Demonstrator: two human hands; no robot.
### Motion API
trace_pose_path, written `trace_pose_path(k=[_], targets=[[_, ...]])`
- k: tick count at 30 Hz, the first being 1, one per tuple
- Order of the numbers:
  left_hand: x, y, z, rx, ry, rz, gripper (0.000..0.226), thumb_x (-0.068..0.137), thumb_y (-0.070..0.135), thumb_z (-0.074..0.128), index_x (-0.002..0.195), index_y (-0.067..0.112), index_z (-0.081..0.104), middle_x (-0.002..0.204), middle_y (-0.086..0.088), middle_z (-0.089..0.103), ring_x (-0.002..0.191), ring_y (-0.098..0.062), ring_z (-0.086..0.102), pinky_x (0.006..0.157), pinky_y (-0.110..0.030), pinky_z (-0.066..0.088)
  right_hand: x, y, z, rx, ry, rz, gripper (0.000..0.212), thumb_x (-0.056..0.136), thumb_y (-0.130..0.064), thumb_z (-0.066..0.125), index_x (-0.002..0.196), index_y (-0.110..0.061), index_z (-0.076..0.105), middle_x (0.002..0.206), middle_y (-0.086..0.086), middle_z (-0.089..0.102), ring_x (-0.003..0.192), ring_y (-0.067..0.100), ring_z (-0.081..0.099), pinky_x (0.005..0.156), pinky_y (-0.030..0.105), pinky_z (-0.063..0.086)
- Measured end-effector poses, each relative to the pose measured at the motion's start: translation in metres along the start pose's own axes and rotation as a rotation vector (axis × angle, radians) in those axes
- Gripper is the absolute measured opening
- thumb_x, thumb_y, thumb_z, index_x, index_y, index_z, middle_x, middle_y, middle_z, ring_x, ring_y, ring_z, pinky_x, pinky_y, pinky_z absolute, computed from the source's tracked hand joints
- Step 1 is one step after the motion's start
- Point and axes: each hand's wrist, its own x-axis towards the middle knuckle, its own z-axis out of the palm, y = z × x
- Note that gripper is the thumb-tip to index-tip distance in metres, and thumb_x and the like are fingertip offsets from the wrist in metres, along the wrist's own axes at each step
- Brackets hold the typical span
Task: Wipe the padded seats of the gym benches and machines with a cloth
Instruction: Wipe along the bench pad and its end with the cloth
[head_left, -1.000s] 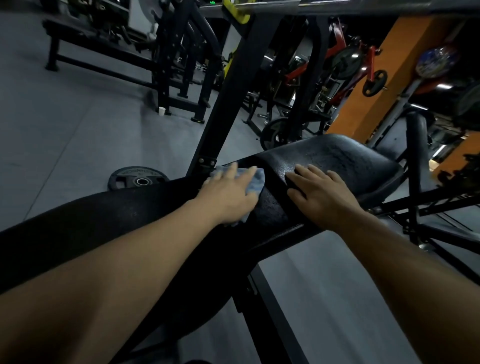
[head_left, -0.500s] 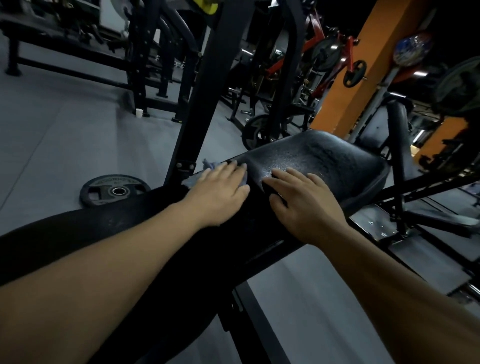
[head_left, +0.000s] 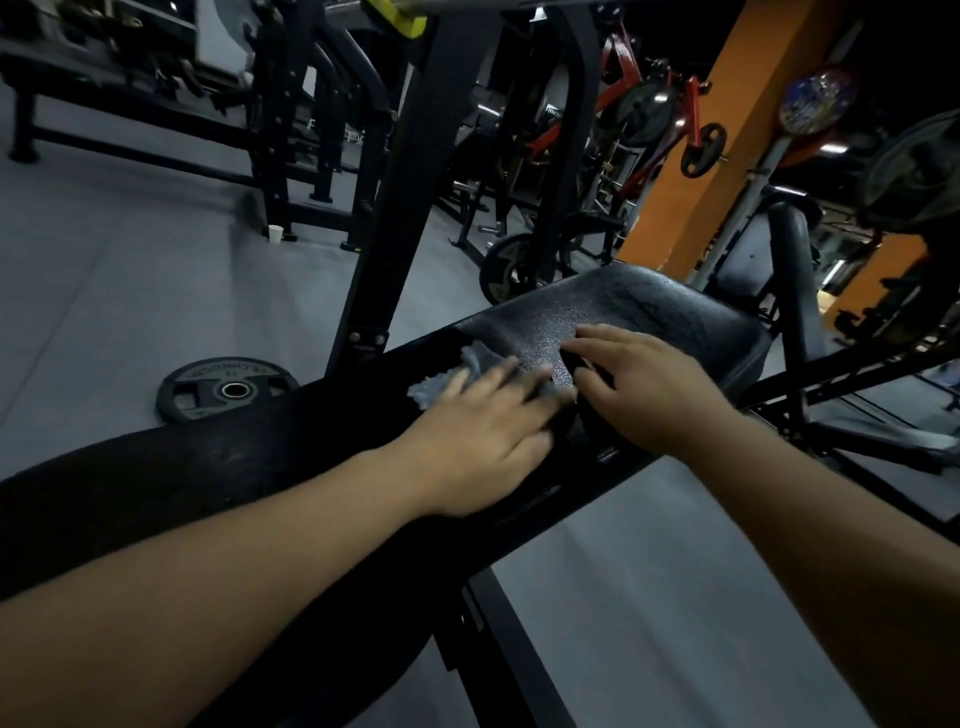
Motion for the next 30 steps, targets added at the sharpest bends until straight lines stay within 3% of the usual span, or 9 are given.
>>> trace_pose_path(k=[3,7,10,13,18,22,25,27,30], targets=[[-0.006,-0.035,-0.004,-0.005,-0.052,0.006,0.056,0.105,0.051,0.022,0.155,0.044,-0.002,0.163,0.019,-0.008,0.149,-0.003,-0.014,0.121,-0.036,-0.009,0.002,0.006,-0.001,-0.018,0.028,-0.008,0.042,0.099,-0.030,0.043,0.138,-0.027,0.058,0.145,-0.006,0.053,0.132,0.018,0.047,0.106,0.035,0.035],[0.055,-0.035,-0.006,-0.053,-0.047,-0.297,0.055,0.103,0.055,0.016,0.156,0.043,0.006,0.167,0.008,-0.003,0.153,-0.018,-0.009,0.122,-0.055,-0.003,0.001,0.005,0.007,0.076,0.149,0.053,0.039,0.096,-0.024,0.045,0.128,-0.020,0.066,0.139,-0.003,0.059,0.125,0.019,0.052,0.105,0.034,0.038],[0.056,-0.001,-0.002,-0.018,-0.020,-0.117,0.054,0.106,0.047,0.020,0.158,0.036,0.008,0.167,0.005,-0.001,0.153,-0.018,-0.006,0.123,-0.049,0.000,-0.001,0.008,0.007,0.147,0.217,0.057,0.045,0.090,-0.027,0.040,0.125,-0.019,0.067,0.137,-0.002,0.060,0.125,0.017,0.052,0.102,0.032,0.041],[0.027,-0.015,0.000,-0.078,-0.004,0.084,0.058,0.106,0.042,0.029,0.158,0.033,0.006,0.166,0.009,-0.001,0.152,-0.009,-0.007,0.124,-0.036,-0.002,0.002,0.008,0.008,0.093,0.158,0.008,0.039,0.096,-0.027,0.043,0.126,-0.020,0.066,0.136,-0.001,0.060,0.126,0.017,0.050,0.103,0.035,0.039],[0.074,-0.030,-0.003,0.010,-0.064,-0.303,0.057,0.104,0.050,0.018,0.157,0.039,0.000,0.167,0.004,-0.006,0.153,-0.023,-0.009,0.121,-0.056,0.002,0.012,0.015,0.019,-0.129,0.003,0.153,0.056,0.097,-0.055,0.021,0.144,-0.035,0.044,0.156,-0.001,0.039,0.148,0.023,0.024,0.121,0.054,0.013],[0.058,0.007,0.007,0.023,0.021,-0.140,0.058,0.106,0.043,0.022,0.158,0.031,0.002,0.167,0.001,0.001,0.153,-0.021,-0.004,0.122,-0.050,0.007,0.016,0.010,0.018,-0.106,-0.007,0.281,0.058,0.099,-0.054,0.021,0.149,-0.031,0.038,0.162,0.002,0.028,0.151,0.029,0.017,0.121,0.054,0.010],[0.035,0.002,0.002,-0.093,0.008,-0.020,0.058,0.105,0.041,0.029,0.158,0.035,0.004,0.167,0.008,0.002,0.153,-0.012,-0.004,0.124,-0.044,0.005,0.015,0.024,0.001,-0.126,-0.150,0.076,0.058,0.101,-0.058,0.021,0.153,-0.035,0.030,0.165,-0.006,0.021,0.152,0.022,0.015,0.119,0.050,0.013],[0.041,-0.004,-0.001,-0.101,-0.005,-0.012,0.061,0.105,0.041,0.031,0.158,0.034,0.001,0.167,0.008,0.002,0.153,-0.011,-0.003,0.124,-0.042,0.005,0.009,0.046,-0.012,-0.133,-0.221,-0.004,0.064,0.098,-0.066,0.021,0.156,-0.039,0.026,0.165,-0.009,0.019,0.152,0.017,0.014,0.122,0.046,0.014],[0.076,-0.005,0.003,-0.078,0.046,-0.100,0.063,0.104,0.042,0.029,0.159,0.022,0.007,0.167,-0.001,0.010,0.153,-0.018,0.006,0.124,-0.040,0.007,0.001,0.064,-0.013,-0.167,-0.126,0.082,0.065,0.098,-0.069,0.020,0.155,-0.039,0.026,0.166,-0.006,0.019,0.153,0.016,0.012,0.123,0.046,0.012]])
